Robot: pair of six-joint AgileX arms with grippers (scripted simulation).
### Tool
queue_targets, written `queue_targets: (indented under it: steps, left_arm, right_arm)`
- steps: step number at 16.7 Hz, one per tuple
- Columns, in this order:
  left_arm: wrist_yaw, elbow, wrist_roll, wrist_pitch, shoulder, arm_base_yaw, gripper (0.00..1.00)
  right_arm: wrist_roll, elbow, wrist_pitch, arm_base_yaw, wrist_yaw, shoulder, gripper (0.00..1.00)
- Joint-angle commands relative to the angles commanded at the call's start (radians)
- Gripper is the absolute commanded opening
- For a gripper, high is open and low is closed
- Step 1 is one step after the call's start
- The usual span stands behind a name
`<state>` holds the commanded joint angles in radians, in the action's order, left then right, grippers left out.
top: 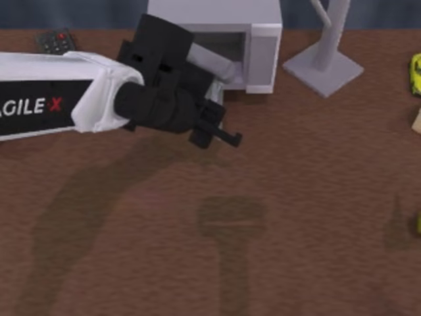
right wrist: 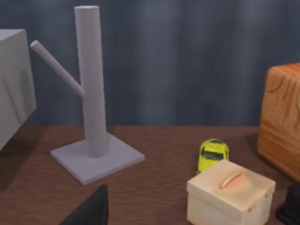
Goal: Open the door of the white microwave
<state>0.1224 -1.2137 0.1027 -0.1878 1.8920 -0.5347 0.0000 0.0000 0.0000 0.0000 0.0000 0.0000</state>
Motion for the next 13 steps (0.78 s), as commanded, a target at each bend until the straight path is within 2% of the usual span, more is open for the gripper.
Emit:
queue_targets:
  steps: [9,13]
  left_arm:
    - [0.000,0.000,0.000,0.000,0.000,0.000,0.00]
    - [0.024,0.011,0.020,-0.003,-0.007,0.004,0.00]
  right_arm:
    - [0.000,0.000,0.000,0.000,0.000,0.000,1.00]
    - [0.000,0.000,0.000,0.000,0.000,0.000,1.00]
